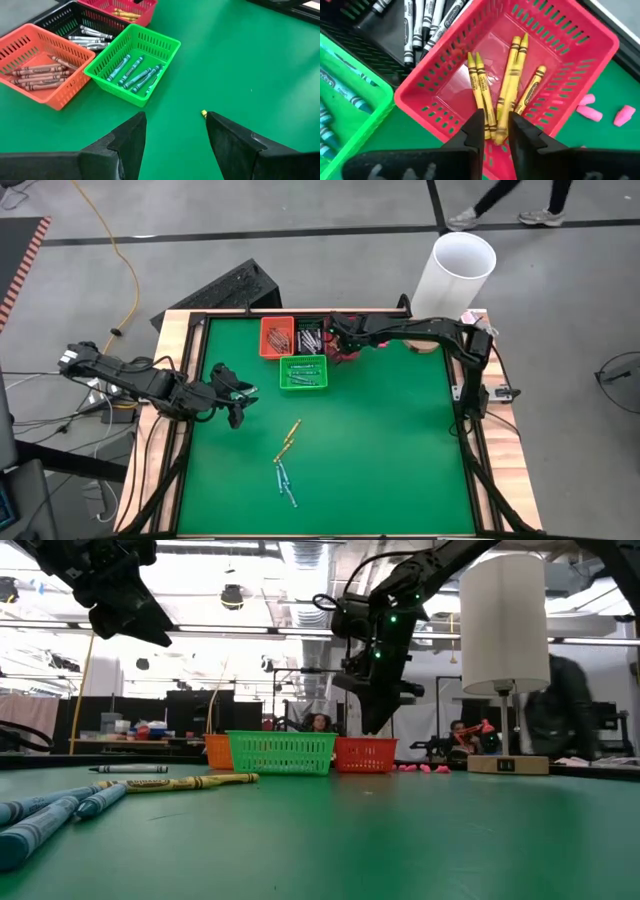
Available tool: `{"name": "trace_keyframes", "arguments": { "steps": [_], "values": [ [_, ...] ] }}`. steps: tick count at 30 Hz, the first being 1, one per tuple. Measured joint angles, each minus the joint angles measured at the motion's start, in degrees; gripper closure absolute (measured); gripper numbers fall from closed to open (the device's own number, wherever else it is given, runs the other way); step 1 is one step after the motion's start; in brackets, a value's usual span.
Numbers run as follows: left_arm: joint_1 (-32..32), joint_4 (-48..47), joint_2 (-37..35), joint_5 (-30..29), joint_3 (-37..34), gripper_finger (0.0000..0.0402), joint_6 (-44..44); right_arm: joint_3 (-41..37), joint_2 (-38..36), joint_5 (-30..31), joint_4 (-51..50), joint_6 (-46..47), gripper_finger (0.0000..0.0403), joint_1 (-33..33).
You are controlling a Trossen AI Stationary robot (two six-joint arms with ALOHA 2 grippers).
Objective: Sort crayons
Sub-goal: Put a yellow crayon in the red basket
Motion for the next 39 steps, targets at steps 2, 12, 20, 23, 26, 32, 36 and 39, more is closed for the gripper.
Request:
{"name": "trace_keyframes", "arguments": {
  "steps": [2,12,20,23,26,32,36,39],
  "values": [
    [0.01,-0.01,0.0,-0.32,0.0,0.0204,-0.02,0.0,-0.28,-0.88,-0.08,-1.45,0.0317,0.0],
    [0.01,0.06,0.0,-0.54,0.0,0.0204,0.0,1.22,-4.65,-31.56,3.98,-14.76,0.0316,7.69],
    [0.01,0.52,0.0,-0.93,0.0,0.0204,0.02,1.09,-3.52,-31.67,19.74,-29.75,0.0315,23.0],
    [0.01,0.52,0.02,-0.93,0.0,0.0204,0.02,0.98,-1.05,-24.7,24.77,-38.06,0.0315,27.14],
    [0.01,0.46,0.0,-0.79,0.0,0.0204,0.0,0.96,1.4,-21.22,28.31,-43.04,0.0315,29.15],
    [0.01,0.24,0.0,-0.72,0.0,0.0204,-0.04,0.98,6.57,-20.82,30.96,-46.78,0.0315,28.57],
    [-0.01,0.24,0.02,-0.74,0.0,0.0204,-0.04,0.98,9.62,-20.82,33.3,-47.05,0.0315,27.29],
    [0.01,0.19,0.02,-0.74,0.0,0.0204,0.0,0.97,11.2,-20.96,35.2,-47.54,0.0315,26.49]
  ]
}}
